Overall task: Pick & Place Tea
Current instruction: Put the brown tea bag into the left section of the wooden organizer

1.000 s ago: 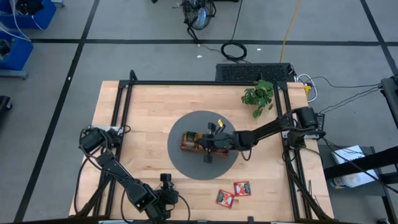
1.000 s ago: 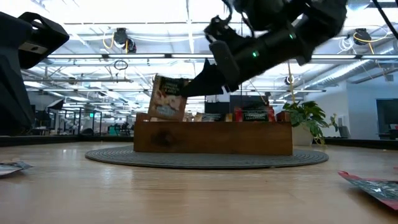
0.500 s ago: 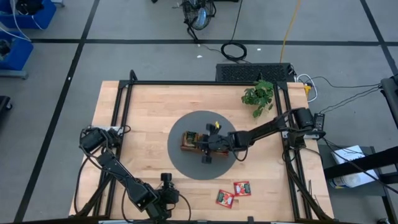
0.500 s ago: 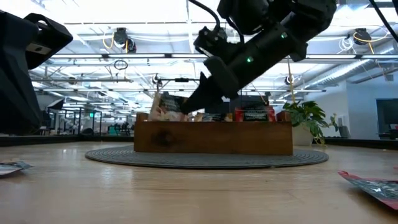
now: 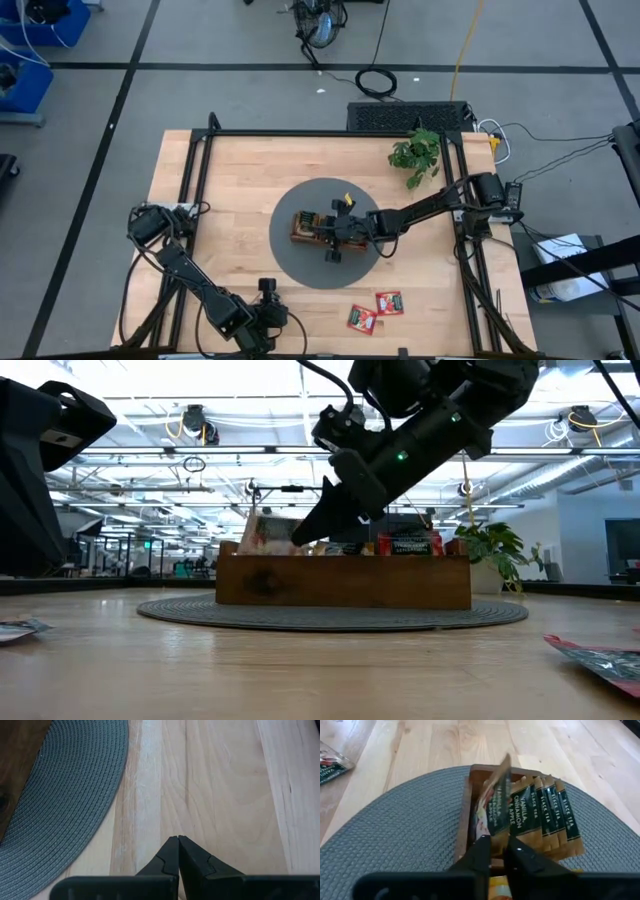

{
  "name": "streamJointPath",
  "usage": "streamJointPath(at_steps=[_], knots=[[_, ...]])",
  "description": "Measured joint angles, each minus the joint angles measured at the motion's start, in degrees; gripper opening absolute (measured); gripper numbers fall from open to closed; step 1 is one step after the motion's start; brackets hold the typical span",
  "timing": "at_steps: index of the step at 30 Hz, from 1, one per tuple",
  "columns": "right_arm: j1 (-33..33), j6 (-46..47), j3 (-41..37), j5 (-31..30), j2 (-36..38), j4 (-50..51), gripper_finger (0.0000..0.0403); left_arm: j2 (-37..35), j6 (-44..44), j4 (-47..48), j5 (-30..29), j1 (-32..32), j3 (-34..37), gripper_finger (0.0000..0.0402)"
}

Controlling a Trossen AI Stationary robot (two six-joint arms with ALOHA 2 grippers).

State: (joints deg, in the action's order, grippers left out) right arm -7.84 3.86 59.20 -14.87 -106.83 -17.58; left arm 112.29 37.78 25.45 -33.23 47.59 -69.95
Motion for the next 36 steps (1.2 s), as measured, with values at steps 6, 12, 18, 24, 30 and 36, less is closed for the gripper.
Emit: streamJointPath(at_steps=[6,12,18,24,30,36], knots=[[0.02,-0.01,0.0,-3.16,0.03,-0.96,0.0112,0.0,-0.11,0.0,0.02,0.0,0.0,0.001],[0.0,-0.63,0.0,-3.19,0.99,-1.8,0.0158,0.0,-0.09,0.02,0.02,0.0,0.0,0.001],[-0.51,-4.21,0.0,-4.4,2.14,-4.92,0.0149,0.0,-0.07,0.01,0.02,0.0,0.0,0.001],[0.17,-8.05,0.02,-4.57,2.16,-7.99,0.0112,0.0,-0.04,-0.02,-0.13,0.0,0.0,0.001],[1.06,-9.17,0.07,-4.42,2.16,-10.14,0.0046,0.0,-0.61,0.0,-0.94,-0.38,0.0,0.001],[1.17,-7.55,0.11,-1.94,1.23,-10.99,0.0013,0.0,-0.58,0.0,-1.15,-0.81,0.0,0.001]])
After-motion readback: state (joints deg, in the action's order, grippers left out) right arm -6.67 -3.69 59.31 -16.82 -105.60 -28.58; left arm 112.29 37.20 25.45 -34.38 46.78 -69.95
